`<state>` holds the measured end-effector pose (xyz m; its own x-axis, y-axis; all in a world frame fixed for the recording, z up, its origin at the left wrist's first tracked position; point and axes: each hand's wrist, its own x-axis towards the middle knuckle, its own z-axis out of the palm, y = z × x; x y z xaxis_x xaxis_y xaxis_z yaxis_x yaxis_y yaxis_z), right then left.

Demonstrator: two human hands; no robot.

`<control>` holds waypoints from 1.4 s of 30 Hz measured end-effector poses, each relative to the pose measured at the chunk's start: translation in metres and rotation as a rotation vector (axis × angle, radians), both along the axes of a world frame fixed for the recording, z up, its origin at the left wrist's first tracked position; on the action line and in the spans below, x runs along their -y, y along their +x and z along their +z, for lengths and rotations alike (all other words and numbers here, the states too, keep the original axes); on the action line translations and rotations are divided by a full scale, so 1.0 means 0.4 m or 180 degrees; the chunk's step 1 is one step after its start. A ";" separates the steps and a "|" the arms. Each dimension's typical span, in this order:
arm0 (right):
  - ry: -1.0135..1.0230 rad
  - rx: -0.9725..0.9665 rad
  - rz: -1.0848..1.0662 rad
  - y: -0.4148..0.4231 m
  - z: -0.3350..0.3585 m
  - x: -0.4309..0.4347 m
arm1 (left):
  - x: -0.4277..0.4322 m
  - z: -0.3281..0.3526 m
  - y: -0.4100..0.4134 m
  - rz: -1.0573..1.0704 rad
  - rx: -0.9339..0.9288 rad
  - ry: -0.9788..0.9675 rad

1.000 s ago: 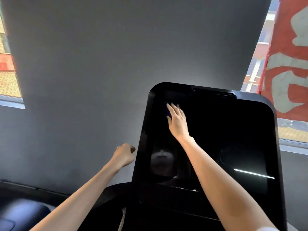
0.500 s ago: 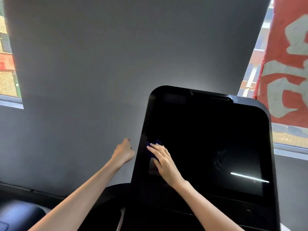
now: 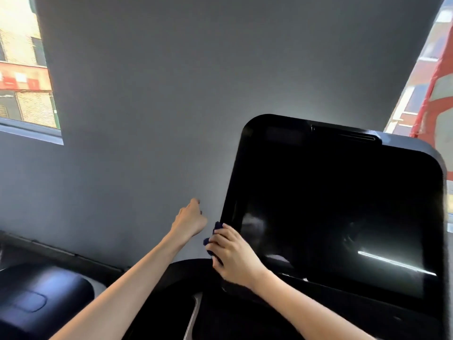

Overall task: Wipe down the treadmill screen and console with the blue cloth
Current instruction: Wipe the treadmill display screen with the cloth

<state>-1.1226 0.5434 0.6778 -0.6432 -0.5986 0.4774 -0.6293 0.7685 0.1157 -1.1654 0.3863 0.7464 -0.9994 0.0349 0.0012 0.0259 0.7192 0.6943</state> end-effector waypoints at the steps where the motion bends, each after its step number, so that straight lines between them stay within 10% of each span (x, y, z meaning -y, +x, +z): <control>1: 0.0153 0.0001 0.0128 0.017 -0.033 0.003 | 0.004 -0.004 0.003 -0.0010 -0.0005 -0.0015; 6: 0.0915 -0.0736 0.0262 -0.091 0.066 -0.007 | 0.036 -0.001 0.018 -0.0081 0.0071 -0.0078; 12: -0.0271 -0.0946 -0.0905 -0.270 0.305 -0.052 | 0.070 -0.008 0.023 -0.0119 0.0246 -0.0035; 21: 0.0453 -0.0297 0.0553 0.046 -0.108 -0.018 | 0.042 -0.010 0.030 -0.0111 0.0289 -0.0066; 30: -0.0329 -0.1283 -0.0799 -0.191 0.269 -0.101 | 0.054 0.008 0.037 -0.0259 0.0389 -0.0011; 42: 0.0529 -0.1015 -0.0102 -0.089 0.115 -0.108 | 0.067 0.015 0.064 -0.0355 0.0459 -0.0049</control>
<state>-1.1581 0.5868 0.7236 -0.4972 -0.6669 0.5550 -0.5173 0.7414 0.4274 -1.1398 0.3596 0.7525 -0.9791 0.1444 -0.1431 0.0072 0.7281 0.6855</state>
